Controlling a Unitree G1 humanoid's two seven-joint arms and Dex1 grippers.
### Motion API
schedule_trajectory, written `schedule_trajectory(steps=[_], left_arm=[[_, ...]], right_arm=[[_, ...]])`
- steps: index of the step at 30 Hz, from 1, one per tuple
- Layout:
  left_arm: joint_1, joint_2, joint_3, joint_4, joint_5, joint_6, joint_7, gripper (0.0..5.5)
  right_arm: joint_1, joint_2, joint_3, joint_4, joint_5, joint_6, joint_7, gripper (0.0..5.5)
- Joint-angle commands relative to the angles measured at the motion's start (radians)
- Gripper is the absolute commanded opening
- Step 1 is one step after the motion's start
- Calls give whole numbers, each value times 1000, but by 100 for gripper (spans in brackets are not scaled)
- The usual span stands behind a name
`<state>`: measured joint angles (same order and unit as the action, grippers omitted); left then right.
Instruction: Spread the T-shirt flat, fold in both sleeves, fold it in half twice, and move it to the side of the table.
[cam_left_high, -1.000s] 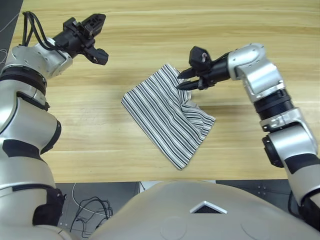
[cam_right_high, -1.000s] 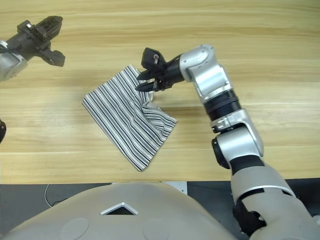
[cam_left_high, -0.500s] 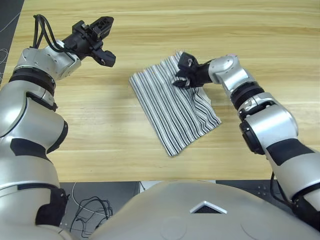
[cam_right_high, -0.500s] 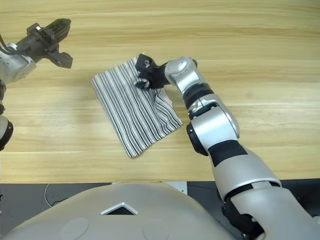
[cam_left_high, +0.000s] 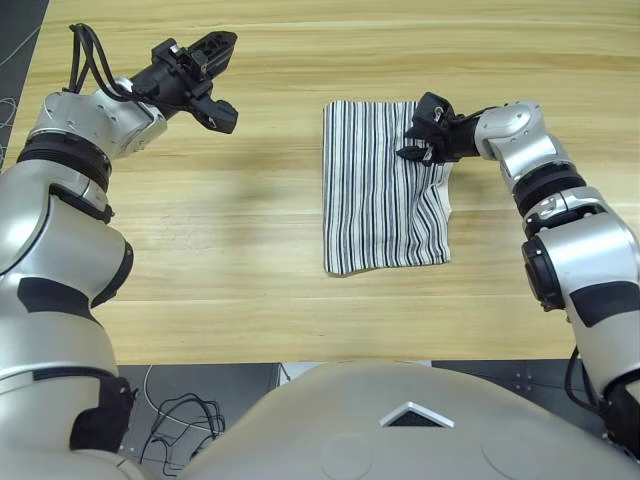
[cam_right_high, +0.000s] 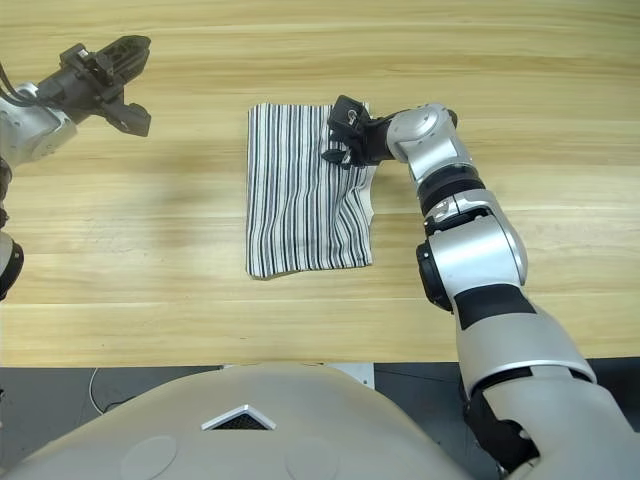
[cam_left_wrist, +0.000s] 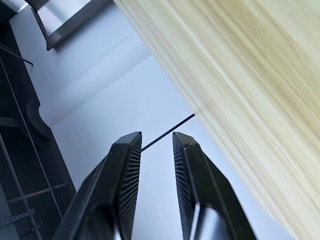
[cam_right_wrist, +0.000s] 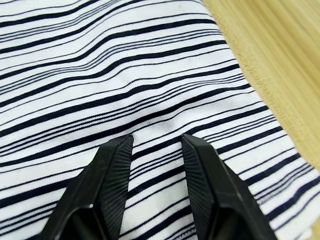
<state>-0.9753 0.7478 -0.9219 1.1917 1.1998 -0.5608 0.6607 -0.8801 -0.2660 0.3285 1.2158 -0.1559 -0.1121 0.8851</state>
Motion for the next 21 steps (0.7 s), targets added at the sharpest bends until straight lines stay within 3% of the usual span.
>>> schedule_trajectory(steps=[1, 6, 14, 21], left_arm=[[20, 15, 36, -53, -48, -67, -47, 114], [55, 48, 68, -175, -78, -106, -101, 114], [122, 82, 148, -333, -129, -119, -214, 114], [161, 107, 196, -378, -133, -111, -262, 114]], right_arm=[[-43, -4, -49, -46, 18, -23, 6, 177], [-27, -62, -67, -221, 21, 5, 91, 177], [273, -204, -47, -661, 49, 159, 234, 177], [396, -236, -38, -808, 64, 254, 247, 177]])
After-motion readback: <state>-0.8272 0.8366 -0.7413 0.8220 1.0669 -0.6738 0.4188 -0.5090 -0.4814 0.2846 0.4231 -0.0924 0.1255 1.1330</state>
